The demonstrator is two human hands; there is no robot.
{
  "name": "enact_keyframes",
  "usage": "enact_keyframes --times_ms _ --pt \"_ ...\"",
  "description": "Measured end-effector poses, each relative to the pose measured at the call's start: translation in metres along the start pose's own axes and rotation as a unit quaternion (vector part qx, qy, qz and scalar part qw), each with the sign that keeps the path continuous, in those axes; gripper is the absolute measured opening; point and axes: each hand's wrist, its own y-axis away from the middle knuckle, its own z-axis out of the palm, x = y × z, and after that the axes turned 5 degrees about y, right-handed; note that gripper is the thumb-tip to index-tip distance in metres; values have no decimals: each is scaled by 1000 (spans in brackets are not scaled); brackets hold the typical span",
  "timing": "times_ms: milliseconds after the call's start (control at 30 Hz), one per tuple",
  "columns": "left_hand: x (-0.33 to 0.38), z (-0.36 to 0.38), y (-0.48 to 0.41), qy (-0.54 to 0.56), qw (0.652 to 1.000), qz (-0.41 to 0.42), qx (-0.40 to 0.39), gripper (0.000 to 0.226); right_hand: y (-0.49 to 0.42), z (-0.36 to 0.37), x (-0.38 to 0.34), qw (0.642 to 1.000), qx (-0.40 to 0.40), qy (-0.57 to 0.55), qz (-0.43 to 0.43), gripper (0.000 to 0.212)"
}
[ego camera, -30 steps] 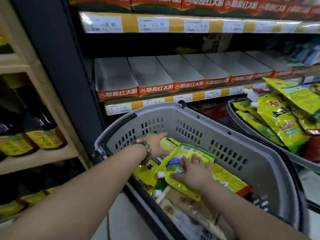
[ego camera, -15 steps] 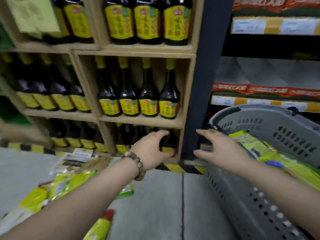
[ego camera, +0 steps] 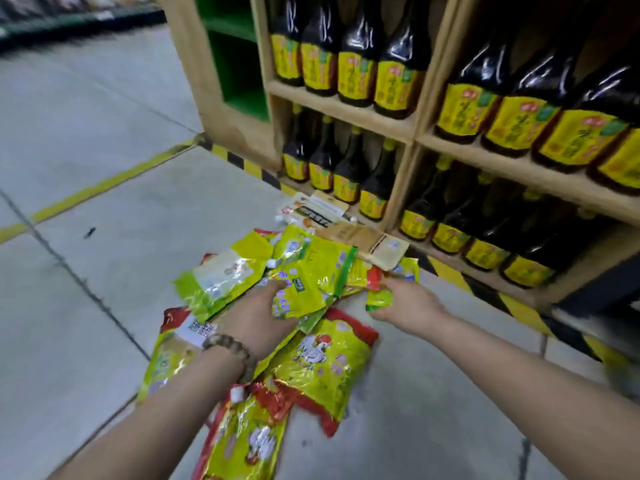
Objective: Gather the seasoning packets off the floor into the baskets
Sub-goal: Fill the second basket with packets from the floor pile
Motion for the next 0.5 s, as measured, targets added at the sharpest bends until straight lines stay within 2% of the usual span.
enact_keyframes --times_ms 100,167,267,367,433,500 --pt "-39 11 -5 -13 999 -32 -6 62 -22 33 -26 1000 -15 -2 -14 55" --pt "-60 19 -9 -17 998 -57 -31 63 -37 53 -44 997 22 45 -61 45" --pt "-79 32 -13 -14 995 -79 -55 60 -58 74 -71 995 69 10 -78 37" --pt "-88 42 -22 15 994 -94 -45 55 -90 86 -91 994 22 -101 32 53" --pt "-93 48 -28 49 993 -101 -20 51 -111 93 -98 977 -10 -179 113 66" --pt "-98 52 -34 86 990 -111 11 46 -124 103 -102 967 -27 -215 136 70"
